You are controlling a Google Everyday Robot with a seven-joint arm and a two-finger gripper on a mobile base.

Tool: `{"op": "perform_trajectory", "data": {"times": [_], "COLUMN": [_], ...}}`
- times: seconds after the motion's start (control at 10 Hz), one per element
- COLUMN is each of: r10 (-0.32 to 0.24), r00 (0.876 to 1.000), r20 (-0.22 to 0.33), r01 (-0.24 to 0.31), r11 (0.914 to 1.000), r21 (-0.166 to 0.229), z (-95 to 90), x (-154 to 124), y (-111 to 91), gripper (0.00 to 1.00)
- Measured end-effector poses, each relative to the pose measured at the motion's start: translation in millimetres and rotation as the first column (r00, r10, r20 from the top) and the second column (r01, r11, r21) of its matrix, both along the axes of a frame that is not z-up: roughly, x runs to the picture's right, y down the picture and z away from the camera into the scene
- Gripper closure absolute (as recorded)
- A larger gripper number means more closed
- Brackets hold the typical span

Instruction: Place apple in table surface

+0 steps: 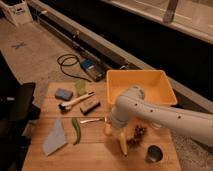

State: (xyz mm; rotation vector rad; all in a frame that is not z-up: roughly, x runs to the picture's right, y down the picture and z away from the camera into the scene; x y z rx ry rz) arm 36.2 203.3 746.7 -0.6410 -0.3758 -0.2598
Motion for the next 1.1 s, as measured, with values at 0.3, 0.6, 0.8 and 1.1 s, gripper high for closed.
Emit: {"op": "perform_trajectory", "data": {"times": [0.3, 0.6, 0.8, 1.1], "r10": [-0.017, -0.021, -0.022, -0.021], "r00": [1.000, 1.000, 0.999, 1.000], "r20": [0.021, 0.023, 0.023, 0.023], "r01": [0.017, 0.022, 0.024, 0.023], "r11": [0.9991, 0.9979, 0.9978, 0.9978], "r21": [-0.038, -0.061, -0.062, -0.062], "z": [26.1, 38.7, 38.6, 38.6], "x": [-14, -13, -14, -13], "y": [4, 9, 9, 9], "gripper": [0.38, 0.29, 0.29, 0.29]}}
